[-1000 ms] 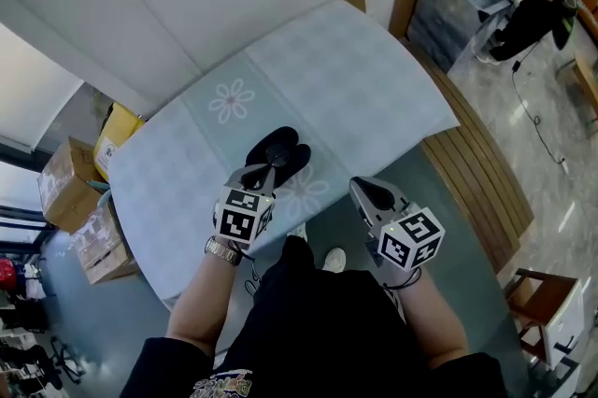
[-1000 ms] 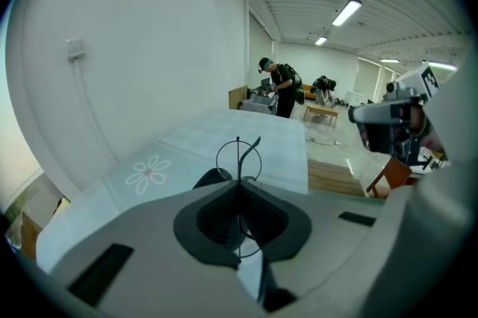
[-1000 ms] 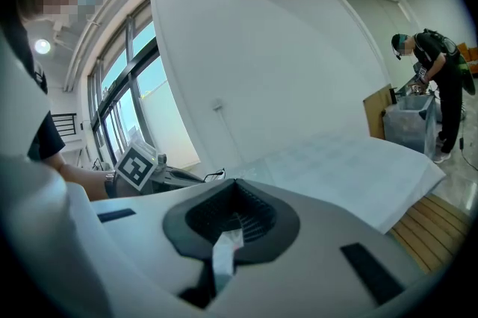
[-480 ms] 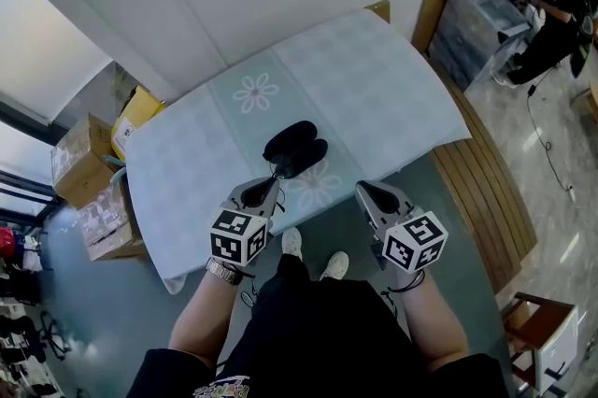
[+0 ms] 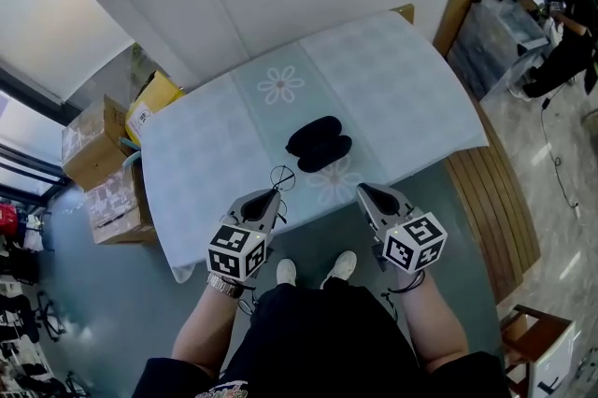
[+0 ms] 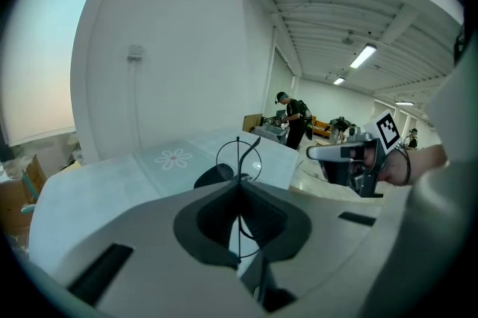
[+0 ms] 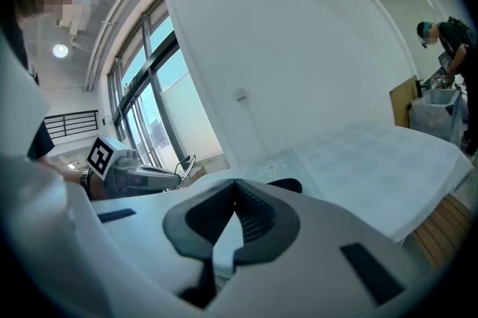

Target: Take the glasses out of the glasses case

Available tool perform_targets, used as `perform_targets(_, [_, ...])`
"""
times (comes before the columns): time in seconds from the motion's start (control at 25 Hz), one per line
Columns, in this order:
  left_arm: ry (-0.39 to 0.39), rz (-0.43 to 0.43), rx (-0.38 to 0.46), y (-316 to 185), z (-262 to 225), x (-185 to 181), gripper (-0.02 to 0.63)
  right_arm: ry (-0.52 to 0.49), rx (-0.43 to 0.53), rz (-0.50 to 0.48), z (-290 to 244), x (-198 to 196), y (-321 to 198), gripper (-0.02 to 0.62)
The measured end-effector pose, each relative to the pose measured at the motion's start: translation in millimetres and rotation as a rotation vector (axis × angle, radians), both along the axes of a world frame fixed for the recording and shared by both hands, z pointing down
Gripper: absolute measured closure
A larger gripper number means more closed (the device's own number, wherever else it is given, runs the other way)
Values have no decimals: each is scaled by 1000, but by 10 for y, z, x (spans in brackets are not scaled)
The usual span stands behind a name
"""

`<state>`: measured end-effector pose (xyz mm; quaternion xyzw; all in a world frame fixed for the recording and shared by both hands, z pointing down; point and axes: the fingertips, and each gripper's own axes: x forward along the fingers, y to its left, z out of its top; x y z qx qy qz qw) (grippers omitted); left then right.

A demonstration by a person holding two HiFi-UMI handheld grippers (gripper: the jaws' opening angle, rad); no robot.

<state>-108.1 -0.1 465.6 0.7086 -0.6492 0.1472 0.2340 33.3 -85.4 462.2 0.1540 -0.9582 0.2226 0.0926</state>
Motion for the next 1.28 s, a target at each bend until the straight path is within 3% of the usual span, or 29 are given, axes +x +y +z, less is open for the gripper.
perform_targets(0.36, [40,27,9,138,24,-256,577,28,-5,26,18,-276,163,572])
perform_targets(1.28, [119,318,37,366,82,-286,577,100,-18,290,94,-223,860,572])
